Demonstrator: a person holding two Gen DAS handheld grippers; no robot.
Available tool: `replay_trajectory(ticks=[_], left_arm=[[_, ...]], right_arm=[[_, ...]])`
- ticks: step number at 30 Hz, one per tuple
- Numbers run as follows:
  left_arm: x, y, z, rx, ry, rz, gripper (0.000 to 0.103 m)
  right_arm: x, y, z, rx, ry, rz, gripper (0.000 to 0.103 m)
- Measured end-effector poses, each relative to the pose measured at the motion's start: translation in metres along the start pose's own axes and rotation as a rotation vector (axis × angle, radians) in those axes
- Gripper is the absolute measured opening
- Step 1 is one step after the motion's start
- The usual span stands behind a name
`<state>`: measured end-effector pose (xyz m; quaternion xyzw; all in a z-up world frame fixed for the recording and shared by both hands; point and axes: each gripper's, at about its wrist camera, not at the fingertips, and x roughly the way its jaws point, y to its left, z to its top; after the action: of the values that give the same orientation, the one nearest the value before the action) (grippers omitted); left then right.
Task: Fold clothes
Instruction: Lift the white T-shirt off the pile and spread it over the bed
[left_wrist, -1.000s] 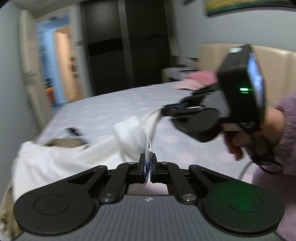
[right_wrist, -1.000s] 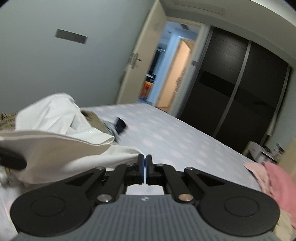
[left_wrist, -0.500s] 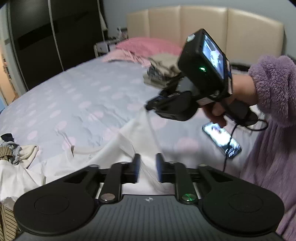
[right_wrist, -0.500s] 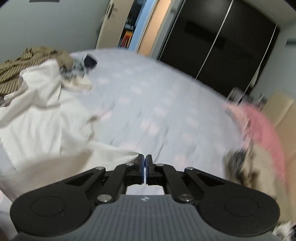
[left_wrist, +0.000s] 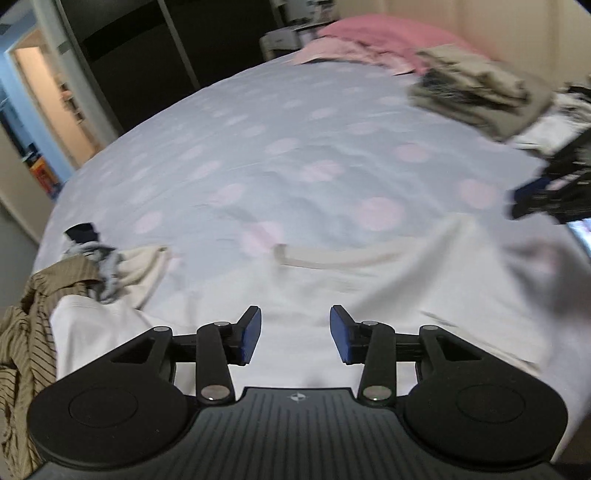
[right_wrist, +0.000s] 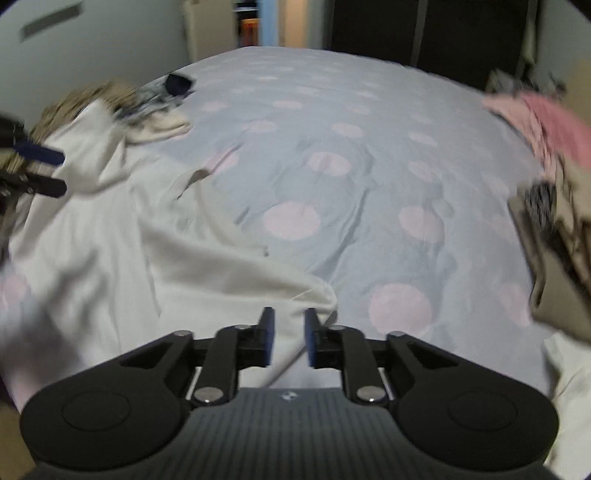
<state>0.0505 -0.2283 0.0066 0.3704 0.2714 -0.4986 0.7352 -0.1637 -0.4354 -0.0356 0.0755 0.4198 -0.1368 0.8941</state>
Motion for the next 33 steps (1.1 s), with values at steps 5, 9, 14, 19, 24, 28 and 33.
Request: replay_trajectory(ticks=[5, 9, 14, 19, 24, 28, 33], left_arm=[[0.045, 0.042, 0.011, 0.027, 0.025, 0.092, 0.039], [0.096, 0.061, 0.014, 0.119, 0.092, 0.125, 0.039], [0.149, 0.086, 0.008, 0.142, 0.171, 0.115, 0.041], [0.174, 0.103, -0.005, 0.138, 0.194, 0.081, 0.05], [0.176, 0.12, -0.009, 0.132, 0.173, 0.027, 0.061], [0.182, 0.132, -0.009, 0.058, 0.183, -0.02, 0.064], [0.181, 0.145, -0.016, -0.11, 0.176, -0.081, 0.048]], right_arm=[[0.032, -0.023, 0.012, 0.122, 0.054, -0.022, 0.025], [0.052, -0.04, 0.014, 0.208, 0.102, -0.002, 0.031], [0.071, -0.057, 0.017, 0.308, 0.153, 0.03, 0.039], [0.086, -0.071, 0.026, 0.409, 0.17, 0.069, 0.043], [0.104, -0.072, 0.03, 0.406, 0.206, 0.085, 0.044], [0.118, -0.065, 0.027, 0.38, 0.249, 0.108, 0.044], [0.118, -0.052, 0.024, 0.31, 0.246, 0.109, 0.03]])
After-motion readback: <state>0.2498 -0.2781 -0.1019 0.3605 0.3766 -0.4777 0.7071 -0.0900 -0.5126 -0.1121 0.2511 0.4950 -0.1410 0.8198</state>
